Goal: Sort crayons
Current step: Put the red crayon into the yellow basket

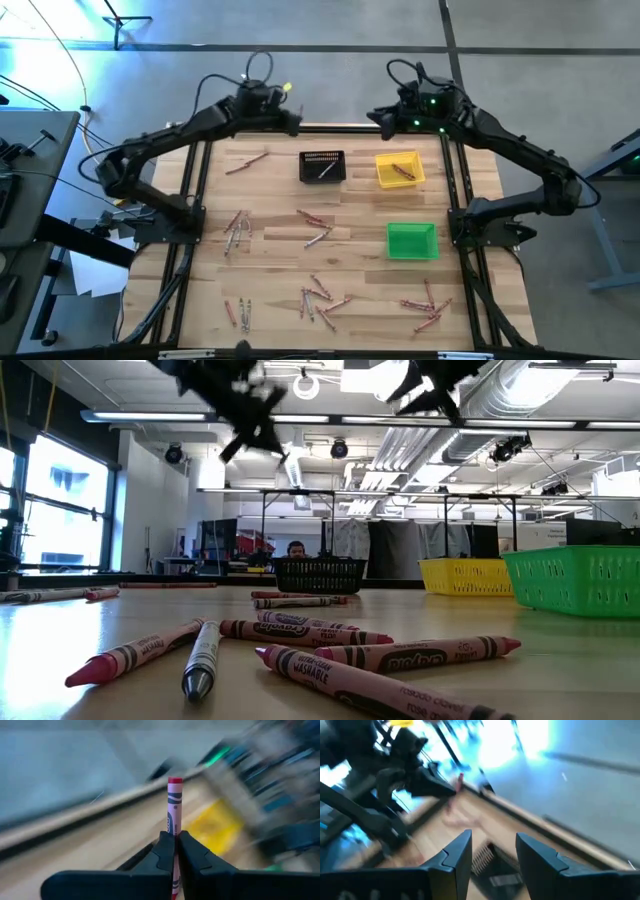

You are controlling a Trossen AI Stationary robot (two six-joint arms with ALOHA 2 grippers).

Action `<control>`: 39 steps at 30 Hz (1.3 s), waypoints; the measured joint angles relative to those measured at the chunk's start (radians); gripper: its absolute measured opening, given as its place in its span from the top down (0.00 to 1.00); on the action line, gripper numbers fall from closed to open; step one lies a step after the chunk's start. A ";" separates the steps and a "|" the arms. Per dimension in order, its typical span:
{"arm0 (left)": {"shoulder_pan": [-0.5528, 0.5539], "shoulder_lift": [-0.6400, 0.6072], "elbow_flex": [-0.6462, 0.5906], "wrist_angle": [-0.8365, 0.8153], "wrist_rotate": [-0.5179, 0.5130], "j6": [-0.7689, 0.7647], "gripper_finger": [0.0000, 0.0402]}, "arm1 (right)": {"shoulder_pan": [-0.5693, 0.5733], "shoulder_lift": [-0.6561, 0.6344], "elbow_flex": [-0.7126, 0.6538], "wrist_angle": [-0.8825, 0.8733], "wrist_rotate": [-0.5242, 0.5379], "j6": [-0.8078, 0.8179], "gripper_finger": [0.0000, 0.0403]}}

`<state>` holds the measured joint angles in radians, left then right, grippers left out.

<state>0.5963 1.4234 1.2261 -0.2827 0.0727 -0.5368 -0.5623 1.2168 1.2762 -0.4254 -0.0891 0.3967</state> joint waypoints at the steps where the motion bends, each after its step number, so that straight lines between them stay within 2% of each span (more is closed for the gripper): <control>1: -0.020 -0.011 0.002 0.084 0.001 -0.019 1.00 | 0.010 0.004 0.000 0.053 0.000 0.010 0.66; 5: -0.089 -0.017 0.002 0.327 0.004 -0.067 1.00 | 0.037 0.025 0.000 0.216 -0.022 0.045 0.66; 9: -0.133 -0.013 0.002 0.439 0.003 -0.094 1.00 | 0.057 0.043 0.000 0.315 -0.064 0.056 0.66; 19: -0.200 -0.006 0.001 0.470 -0.025 -0.109 1.00 | 0.066 0.047 0.000 0.379 -0.087 0.030 0.65; 26: -0.195 -0.004 0.003 0.543 -0.093 -0.098 1.00 | 0.097 0.047 0.000 0.380 -0.105 0.022 0.57; 34: -0.212 0.063 0.128 0.525 -0.054 -0.047 1.00 | 0.119 0.048 0.000 0.376 -0.105 0.040 0.54; 39: -0.229 0.131 0.238 0.411 -0.044 -0.017 1.00 | 0.120 0.048 0.000 0.343 -0.105 0.052 0.54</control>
<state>0.3672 1.5542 1.4639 0.1287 0.0290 -0.5538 -0.4419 1.2644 1.2762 -0.0823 -0.1944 0.4483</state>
